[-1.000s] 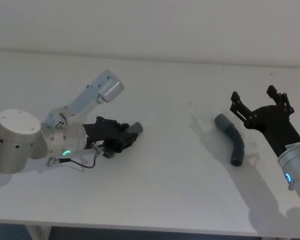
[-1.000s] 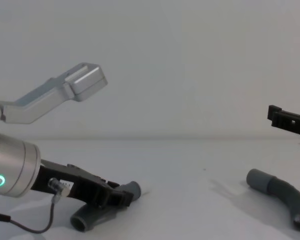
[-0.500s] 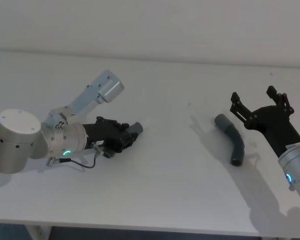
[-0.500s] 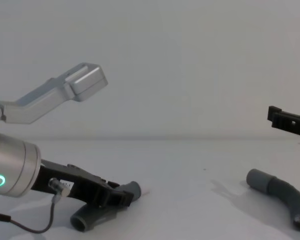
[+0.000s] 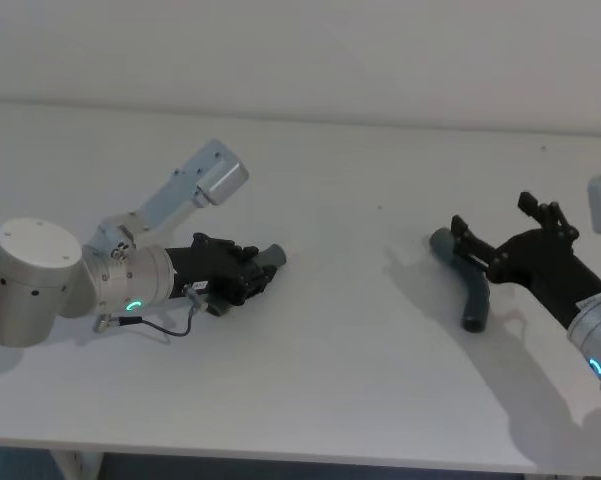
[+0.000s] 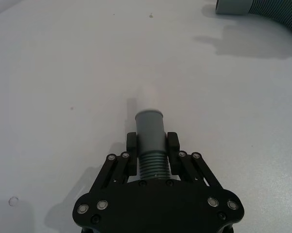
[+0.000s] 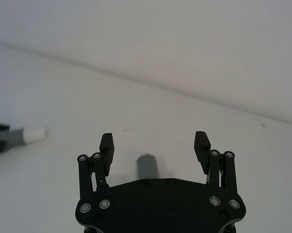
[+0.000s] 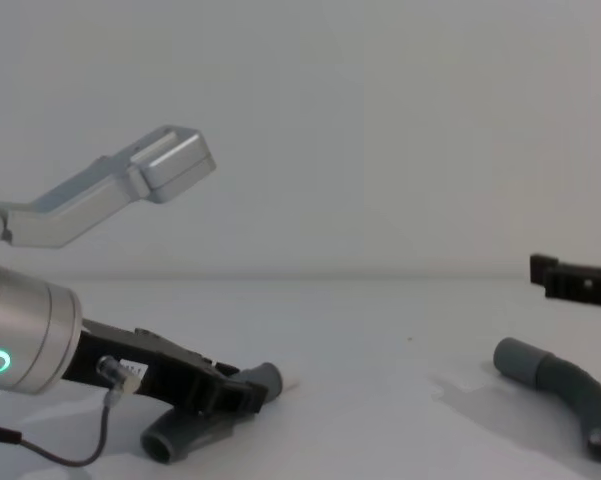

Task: Use both hands to pick up one end of the pipe from the table, align the ends, and insert them.

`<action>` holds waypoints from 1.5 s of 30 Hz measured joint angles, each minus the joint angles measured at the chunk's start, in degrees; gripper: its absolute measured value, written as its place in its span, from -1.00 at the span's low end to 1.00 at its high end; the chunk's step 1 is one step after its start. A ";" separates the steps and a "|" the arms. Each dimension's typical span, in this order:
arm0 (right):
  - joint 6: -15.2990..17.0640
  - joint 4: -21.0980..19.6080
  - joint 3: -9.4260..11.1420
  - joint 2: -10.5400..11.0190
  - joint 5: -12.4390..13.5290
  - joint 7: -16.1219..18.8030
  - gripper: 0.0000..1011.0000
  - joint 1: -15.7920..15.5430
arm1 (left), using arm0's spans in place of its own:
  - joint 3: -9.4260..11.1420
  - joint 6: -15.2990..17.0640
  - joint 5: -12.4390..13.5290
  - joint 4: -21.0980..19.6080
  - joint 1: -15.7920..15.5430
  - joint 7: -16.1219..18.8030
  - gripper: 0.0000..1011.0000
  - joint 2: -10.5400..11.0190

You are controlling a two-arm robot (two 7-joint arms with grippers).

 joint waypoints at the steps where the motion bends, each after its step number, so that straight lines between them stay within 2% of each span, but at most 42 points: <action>1: 0.55 -0.14 -0.04 0.27 0.02 0.37 0.99 -0.04 | 0.00 0.00 0.00 0.00 0.00 0.00 -0.30 0.00; 8: 3.58 -1.01 -0.31 1.98 0.01 2.17 0.99 -0.31 | 0.00 0.00 0.00 0.00 0.00 0.01 -0.30 0.00; 14: 5.34 -0.87 -0.47 2.39 -0.17 2.93 0.99 -0.33 | 0.00 -0.01 0.00 0.00 0.00 0.01 -0.30 0.00; 29: 7.24 1.61 -0.83 2.09 -0.82 4.26 0.99 1.06 | 0.00 -0.01 0.00 -0.01 0.00 0.01 -0.30 0.00; 45: 9.45 5.24 -1.30 0.64 -1.11 5.52 0.99 3.36 | 0.00 -0.01 -0.01 -0.01 0.00 0.01 -0.30 0.00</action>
